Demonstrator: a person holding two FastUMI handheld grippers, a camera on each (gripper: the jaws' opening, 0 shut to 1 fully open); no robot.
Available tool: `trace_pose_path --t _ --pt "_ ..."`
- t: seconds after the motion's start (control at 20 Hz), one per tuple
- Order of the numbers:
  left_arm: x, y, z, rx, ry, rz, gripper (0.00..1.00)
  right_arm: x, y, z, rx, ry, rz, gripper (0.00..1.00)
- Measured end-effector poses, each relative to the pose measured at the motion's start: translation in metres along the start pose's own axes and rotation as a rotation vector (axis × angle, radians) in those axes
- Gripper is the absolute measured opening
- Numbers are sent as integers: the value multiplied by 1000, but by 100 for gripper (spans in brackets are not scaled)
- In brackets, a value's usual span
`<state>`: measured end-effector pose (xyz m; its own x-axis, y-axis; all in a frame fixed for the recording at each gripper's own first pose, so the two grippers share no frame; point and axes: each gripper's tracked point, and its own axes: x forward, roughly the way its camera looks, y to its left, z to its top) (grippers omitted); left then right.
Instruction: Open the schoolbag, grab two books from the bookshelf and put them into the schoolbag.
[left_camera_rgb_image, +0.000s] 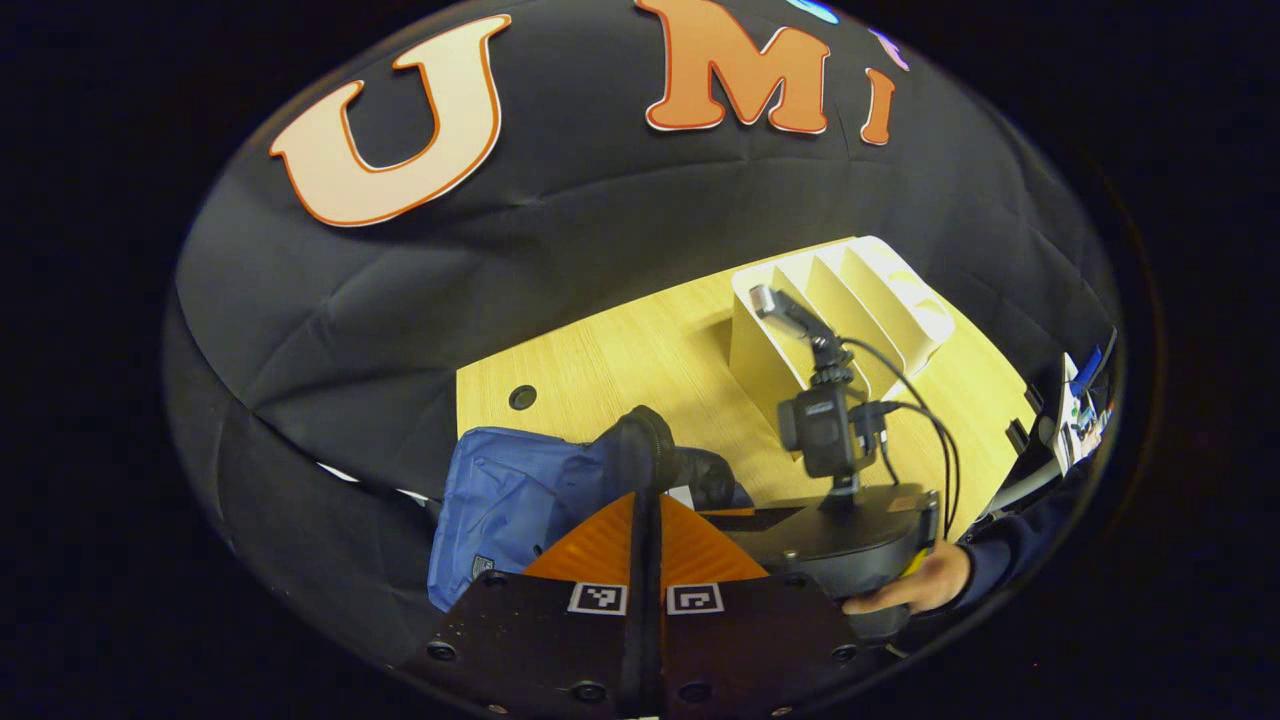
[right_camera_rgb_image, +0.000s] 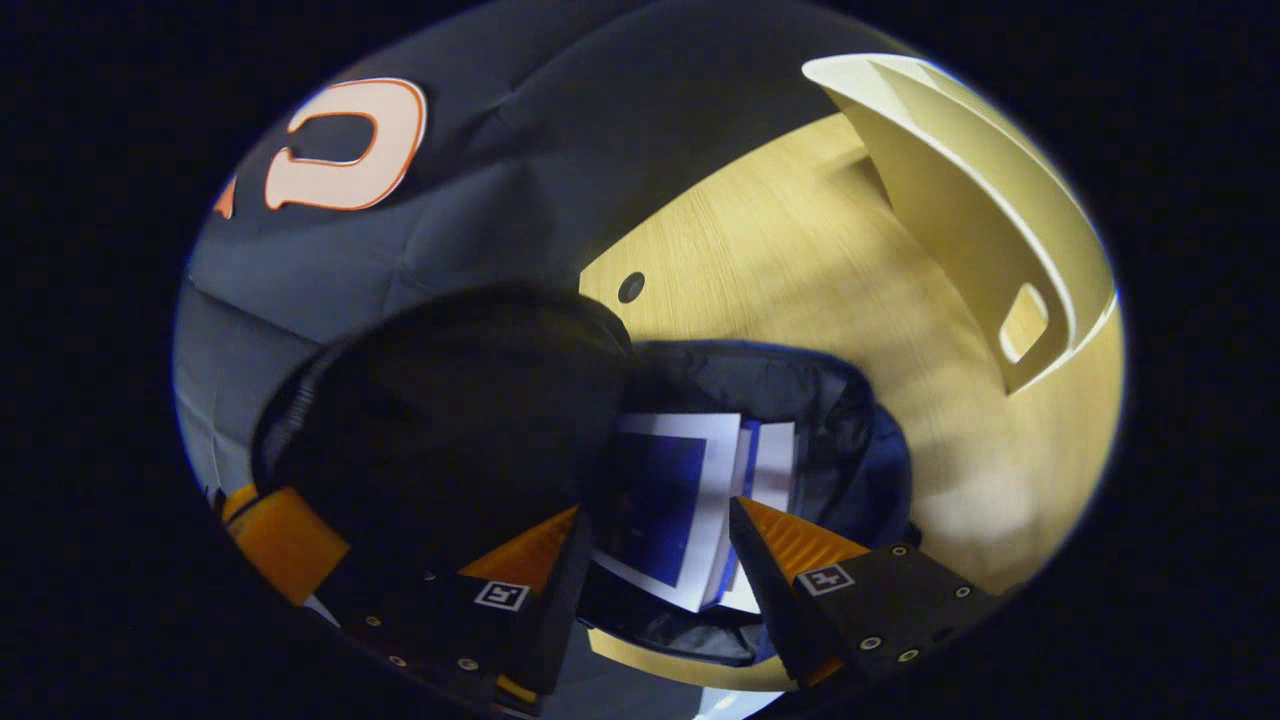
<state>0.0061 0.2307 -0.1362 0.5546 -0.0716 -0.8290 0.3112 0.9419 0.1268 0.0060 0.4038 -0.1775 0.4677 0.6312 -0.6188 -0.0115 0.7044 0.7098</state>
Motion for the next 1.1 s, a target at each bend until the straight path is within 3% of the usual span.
trace_pose_path --t 0.3,0.45,0.65,1.1 --pt "2 -11 -9 -48 -10 -6 0 -60 -13 69 -108 -174 -27 84" --pt "6 -20 -13 -50 -20 1 0 -95 -23 102 -100 -260 -47 87" --pt "13 -41 -23 -84 -32 17 0 -144 -47 141 -226 -396 -129 88" --pt "45 -86 -49 -124 -14 73 0 -232 -85 176 -378 -547 -257 94"
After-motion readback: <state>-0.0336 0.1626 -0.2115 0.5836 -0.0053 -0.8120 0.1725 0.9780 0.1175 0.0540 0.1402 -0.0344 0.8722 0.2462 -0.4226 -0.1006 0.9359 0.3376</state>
